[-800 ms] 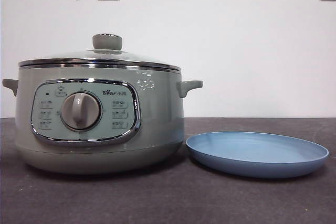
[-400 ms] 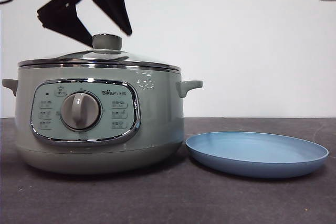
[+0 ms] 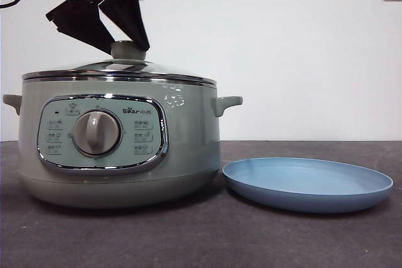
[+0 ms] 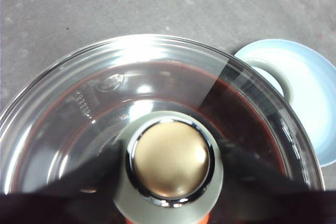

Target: Take the pumpkin out from the steamer,put the pumpkin in the blue plate,close the lid

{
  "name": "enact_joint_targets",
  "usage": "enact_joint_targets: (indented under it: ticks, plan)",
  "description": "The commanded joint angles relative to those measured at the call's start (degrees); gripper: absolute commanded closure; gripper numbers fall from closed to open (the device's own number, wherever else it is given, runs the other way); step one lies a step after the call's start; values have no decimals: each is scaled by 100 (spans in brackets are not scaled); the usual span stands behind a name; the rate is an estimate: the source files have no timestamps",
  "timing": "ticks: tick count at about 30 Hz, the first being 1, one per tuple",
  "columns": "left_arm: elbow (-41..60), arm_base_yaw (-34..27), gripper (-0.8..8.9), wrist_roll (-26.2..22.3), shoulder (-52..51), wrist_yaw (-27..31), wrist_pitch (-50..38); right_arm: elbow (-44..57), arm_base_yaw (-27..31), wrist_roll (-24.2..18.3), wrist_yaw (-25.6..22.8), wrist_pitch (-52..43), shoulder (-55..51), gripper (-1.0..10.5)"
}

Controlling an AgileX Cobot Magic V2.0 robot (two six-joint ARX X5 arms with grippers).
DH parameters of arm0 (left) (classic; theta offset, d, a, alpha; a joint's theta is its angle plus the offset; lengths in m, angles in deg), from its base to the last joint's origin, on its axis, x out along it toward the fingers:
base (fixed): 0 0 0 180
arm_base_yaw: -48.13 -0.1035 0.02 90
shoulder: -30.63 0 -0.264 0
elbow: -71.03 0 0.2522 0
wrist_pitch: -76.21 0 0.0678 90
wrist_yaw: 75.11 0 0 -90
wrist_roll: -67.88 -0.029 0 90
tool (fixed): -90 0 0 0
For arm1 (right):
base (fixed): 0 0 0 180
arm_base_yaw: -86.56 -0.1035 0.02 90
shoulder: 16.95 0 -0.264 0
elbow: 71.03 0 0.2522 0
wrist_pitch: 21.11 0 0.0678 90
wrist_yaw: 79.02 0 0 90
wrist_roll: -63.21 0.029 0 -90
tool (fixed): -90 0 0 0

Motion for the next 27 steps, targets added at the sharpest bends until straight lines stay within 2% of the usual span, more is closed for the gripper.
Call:
enact_joint_targets:
  ticks: [1,16,18,22,27]
  plan:
    - [17,15,824,-118,9,-13,98,-9,-15,37,0,-13,4,474]
    - [-334,-7,823,-111,-223,81,7,-7,-15,46,26,-240,7,474]
    - [-417,-7,823,-111,-393,286,4,-9,-15,42,240,-396,9,474]
    - [-435,-7,823,-114,-920,697,4,-17,-109,170,999,-719,164,474]
    - [-435,-7,823,-116,-1674,1279,125,-227,-568,234,1067,-839,732,473]
